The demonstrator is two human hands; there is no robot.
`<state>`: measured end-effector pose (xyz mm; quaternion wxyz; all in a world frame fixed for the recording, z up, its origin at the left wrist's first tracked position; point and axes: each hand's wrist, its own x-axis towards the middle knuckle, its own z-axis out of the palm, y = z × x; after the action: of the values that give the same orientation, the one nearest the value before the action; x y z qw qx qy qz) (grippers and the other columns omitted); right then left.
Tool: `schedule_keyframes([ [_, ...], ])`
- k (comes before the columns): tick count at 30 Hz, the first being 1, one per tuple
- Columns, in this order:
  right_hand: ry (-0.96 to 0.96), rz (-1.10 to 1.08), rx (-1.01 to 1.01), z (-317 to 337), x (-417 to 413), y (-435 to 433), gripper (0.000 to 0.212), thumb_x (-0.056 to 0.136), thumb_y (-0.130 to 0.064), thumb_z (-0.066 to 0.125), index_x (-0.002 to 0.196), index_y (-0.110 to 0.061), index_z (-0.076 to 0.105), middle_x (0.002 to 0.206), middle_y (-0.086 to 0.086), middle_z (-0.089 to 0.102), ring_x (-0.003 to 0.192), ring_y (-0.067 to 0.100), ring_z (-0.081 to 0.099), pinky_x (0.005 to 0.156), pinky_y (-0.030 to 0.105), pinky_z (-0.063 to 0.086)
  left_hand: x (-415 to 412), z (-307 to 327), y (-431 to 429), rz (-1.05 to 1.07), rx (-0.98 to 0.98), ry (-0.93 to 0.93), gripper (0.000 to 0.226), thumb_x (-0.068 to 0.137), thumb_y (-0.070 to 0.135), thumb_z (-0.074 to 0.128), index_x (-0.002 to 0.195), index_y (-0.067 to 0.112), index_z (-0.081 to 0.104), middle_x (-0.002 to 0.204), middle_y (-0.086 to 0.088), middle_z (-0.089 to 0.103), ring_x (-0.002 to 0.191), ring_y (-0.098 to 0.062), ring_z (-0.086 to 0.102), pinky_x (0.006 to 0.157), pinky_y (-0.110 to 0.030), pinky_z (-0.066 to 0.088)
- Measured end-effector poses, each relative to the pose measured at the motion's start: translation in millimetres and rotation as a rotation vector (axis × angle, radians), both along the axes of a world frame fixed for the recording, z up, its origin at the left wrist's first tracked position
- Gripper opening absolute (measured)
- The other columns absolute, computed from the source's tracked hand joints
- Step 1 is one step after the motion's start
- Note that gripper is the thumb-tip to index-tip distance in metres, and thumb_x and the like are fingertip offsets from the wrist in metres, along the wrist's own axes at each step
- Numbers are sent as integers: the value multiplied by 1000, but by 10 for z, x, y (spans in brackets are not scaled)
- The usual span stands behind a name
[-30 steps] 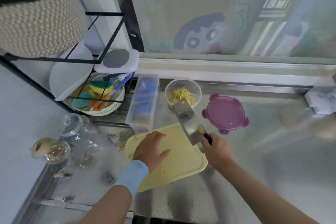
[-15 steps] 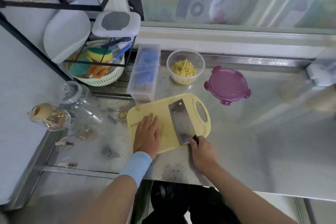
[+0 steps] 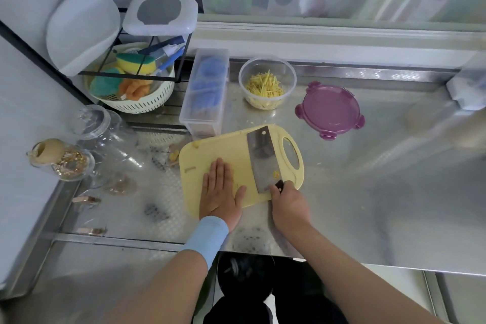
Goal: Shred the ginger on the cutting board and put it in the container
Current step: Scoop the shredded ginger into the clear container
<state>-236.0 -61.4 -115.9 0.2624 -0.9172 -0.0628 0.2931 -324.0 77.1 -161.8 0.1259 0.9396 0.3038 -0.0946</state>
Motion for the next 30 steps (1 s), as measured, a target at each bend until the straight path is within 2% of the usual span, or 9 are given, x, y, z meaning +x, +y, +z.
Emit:
schedule_keyframes([
  [2,-42,66,-65,40,-19,53,36,107,-46,35,109,-12,47,96,8,62,85,30,59,73,38,47,35,-7,-27,7,-3,-1,78,82,58,-19,148,15,-24,154,-1,-35,141,-14,-32,118,-38,-14],
  [4,-85,242,-135,60,-81,98,33,108,-40,32,118,-12,48,108,11,61,97,33,61,78,39,49,32,-14,-29,0,-3,-4,78,83,57,-20,148,15,-24,155,-1,-34,141,-13,-32,118,-38,-14],
  [6,-77,336,-209,67,-149,124,33,108,-41,34,119,-14,49,104,8,58,100,33,63,77,39,51,21,-11,-17,16,-31,-29,76,83,55,-19,148,15,-23,156,0,-32,141,-12,-32,119,-37,-14],
  [8,-57,285,-246,49,-173,145,41,106,-53,31,108,-15,47,87,1,52,90,29,63,67,35,46,19,1,-12,44,-73,-74,74,85,53,-17,148,16,-24,157,1,-30,142,-10,-30,119,-35,-14],
  [11,-48,255,-272,6,-216,159,40,105,-57,29,99,-19,40,77,-2,46,78,26,55,64,34,40,27,3,-26,80,-86,-107,75,85,54,-15,149,14,-24,157,0,-30,142,-10,-29,118,-33,-14],
  [15,-54,292,-277,-2,-277,184,45,105,-56,30,109,-16,49,100,6,64,93,28,64,66,34,39,65,-14,-42,85,-64,-91,75,86,53,-15,148,12,-25,157,-2,-29,143,-12,-29,119,-35,-14],
  [24,40,321,-190,6,-422,350,44,106,-50,31,115,-12,51,112,10,65,103,31,63,72,34,40,31,-14,-6,64,-118,-129,70,86,50,-13,144,15,-26,153,-1,-30,143,-12,-27,117,-32,-17],
  [27,101,324,-70,27,-401,331,35,107,-45,34,108,-14,50,111,11,63,96,29,58,75,34,40,16,-10,21,38,-163,-154,69,86,51,-13,144,17,-26,154,0,-32,142,-10,-29,118,-33,-16],
  [30,92,329,10,116,-298,285,29,107,-42,38,95,-17,45,100,9,61,84,25,52,71,34,39,36,103,35,-14,-223,-193,69,88,51,-10,146,17,-26,153,0,-36,140,-7,-33,118,-33,-15],
])
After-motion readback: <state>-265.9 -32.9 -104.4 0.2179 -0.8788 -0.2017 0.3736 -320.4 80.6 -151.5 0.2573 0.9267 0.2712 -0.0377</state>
